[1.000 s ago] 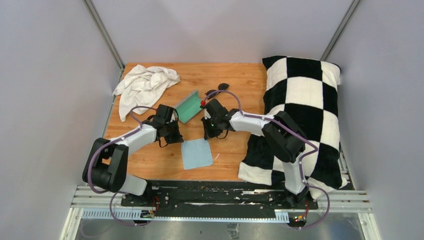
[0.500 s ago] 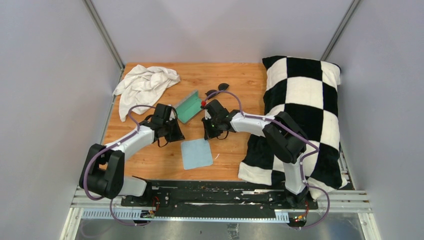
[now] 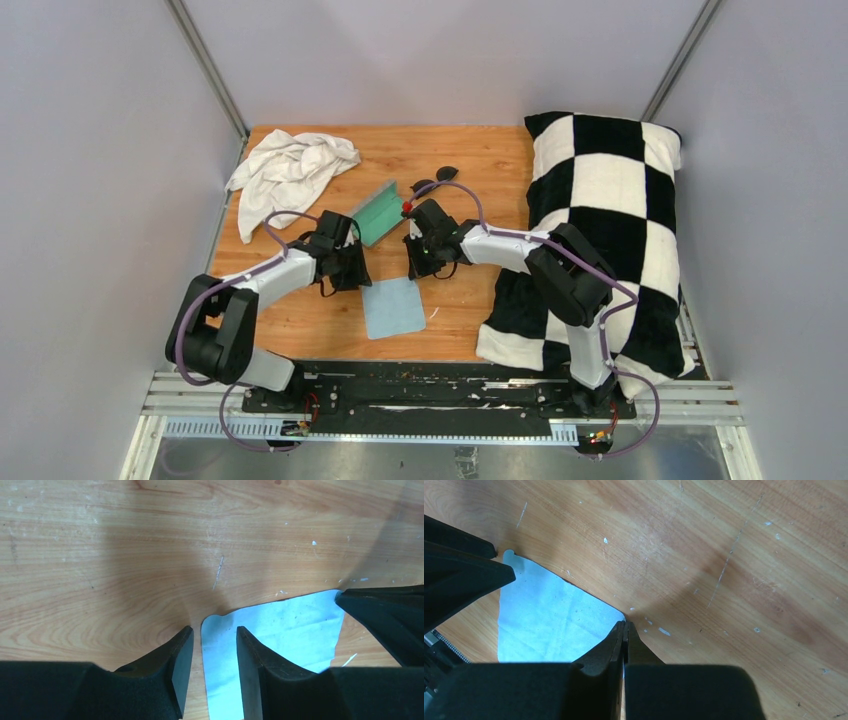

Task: Organize the sunglasses
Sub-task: Fold the glasses cleaning cloth at the center of the board.

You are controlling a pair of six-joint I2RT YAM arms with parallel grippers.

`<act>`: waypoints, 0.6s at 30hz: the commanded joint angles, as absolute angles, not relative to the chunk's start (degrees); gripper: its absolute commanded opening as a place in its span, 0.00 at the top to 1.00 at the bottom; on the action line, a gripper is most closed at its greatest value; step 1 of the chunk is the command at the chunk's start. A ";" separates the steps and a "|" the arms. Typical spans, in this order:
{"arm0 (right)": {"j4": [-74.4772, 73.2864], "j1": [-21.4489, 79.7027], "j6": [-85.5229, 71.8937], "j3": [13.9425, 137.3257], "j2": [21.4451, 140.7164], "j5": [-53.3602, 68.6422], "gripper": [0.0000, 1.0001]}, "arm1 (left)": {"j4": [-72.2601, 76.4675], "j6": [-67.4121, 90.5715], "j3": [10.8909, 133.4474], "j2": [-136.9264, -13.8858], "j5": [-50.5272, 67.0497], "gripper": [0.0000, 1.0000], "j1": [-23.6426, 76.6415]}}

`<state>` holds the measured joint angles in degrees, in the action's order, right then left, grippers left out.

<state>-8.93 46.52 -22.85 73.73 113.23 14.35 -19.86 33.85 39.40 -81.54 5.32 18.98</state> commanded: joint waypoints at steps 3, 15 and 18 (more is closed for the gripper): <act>-9.66 47.28 -22.89 73.17 113.45 13.95 1.00 | -19.06 33.01 40.28 -85.22 4.75 0.64 19.42; -10.05 47.28 -22.19 73.53 113.51 13.60 1.00 | -20.54 32.88 42.07 -84.92 4.99 1.00 19.42; -10.26 47.28 -21.99 73.67 112.87 12.94 1.00 | -21.46 32.31 42.81 -84.22 4.86 1.00 19.43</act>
